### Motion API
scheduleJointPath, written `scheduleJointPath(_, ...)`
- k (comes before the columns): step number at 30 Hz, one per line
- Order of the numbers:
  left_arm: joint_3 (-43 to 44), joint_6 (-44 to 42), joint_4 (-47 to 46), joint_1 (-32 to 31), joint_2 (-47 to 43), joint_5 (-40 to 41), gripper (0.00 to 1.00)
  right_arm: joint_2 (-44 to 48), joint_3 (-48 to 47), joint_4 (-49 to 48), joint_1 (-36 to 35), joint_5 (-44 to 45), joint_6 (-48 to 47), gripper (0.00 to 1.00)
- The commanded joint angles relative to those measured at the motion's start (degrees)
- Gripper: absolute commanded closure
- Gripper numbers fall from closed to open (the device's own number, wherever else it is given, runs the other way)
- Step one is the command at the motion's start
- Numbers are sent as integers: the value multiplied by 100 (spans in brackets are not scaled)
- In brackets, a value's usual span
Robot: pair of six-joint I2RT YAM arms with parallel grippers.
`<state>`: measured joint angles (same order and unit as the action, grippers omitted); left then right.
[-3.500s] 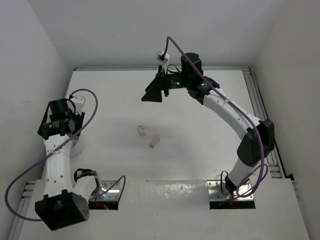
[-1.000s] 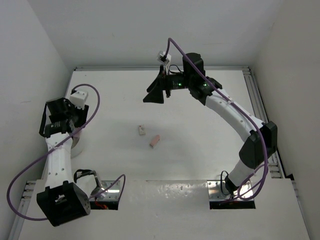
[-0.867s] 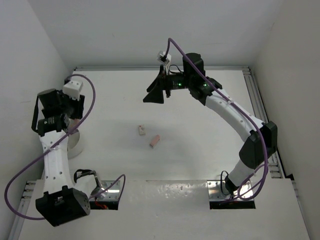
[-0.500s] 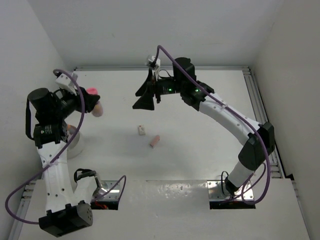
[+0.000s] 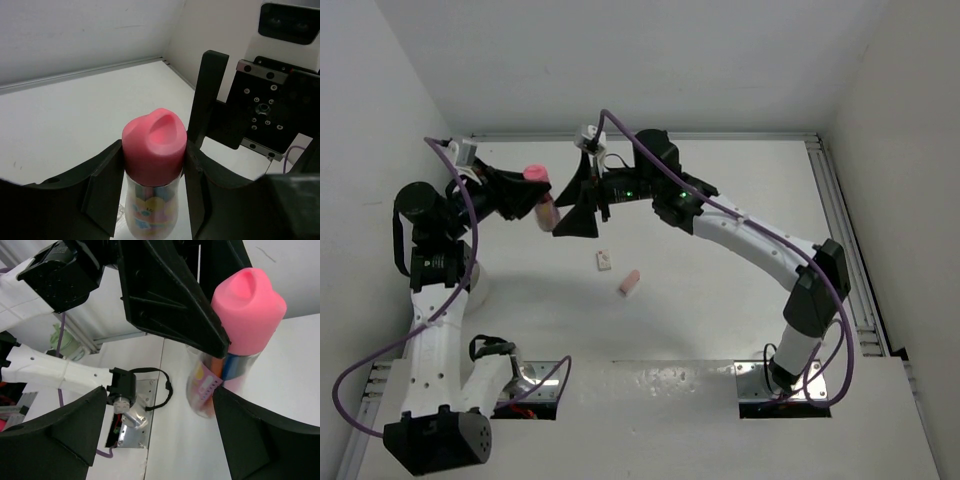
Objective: Sort the stationery into containers
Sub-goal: Place the stationery at the center of the board.
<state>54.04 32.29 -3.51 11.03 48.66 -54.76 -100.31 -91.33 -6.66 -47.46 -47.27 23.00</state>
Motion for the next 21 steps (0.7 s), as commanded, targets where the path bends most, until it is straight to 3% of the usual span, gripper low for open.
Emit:
scheduleJointPath(1, 282, 453, -634, -311, 20, -44, 100, -155, -227, -433, -53, 191, 29, 15)
scheduleJointPath(13, 335, 383, -590, -970, 90, 449, 100, -551, -649, -459, -70, 587, 187, 19)
scheduleJointPath(14, 335, 392, -590, -980, 91, 466, 100, -533, -597, -494, -70, 596, 187, 25)
scheduleJointPath(15, 335, 383, -598, -1006, 91, 475, 100, -498, -553, -529, -61, 657, 178, 40)
scheduleJointPath(17, 326, 339, -555, -1015, 73, 554, 99, -437, -404, -644, -18, 736, 169, 56)
scheduleJointPath(18, 344, 235, -450, -1006, 47, 641, 94, -367, -273, -740, 35, 780, 178, 69)
scheduleJointPath(19, 361, 173, -388, -989, 29, 703, 74, -331, -184, -793, 79, 815, 204, 75)
scheduleJointPath(21, 440, 6, -56, -962, -6, 861, 52, -173, 0, -942, 193, 956, 222, 90)
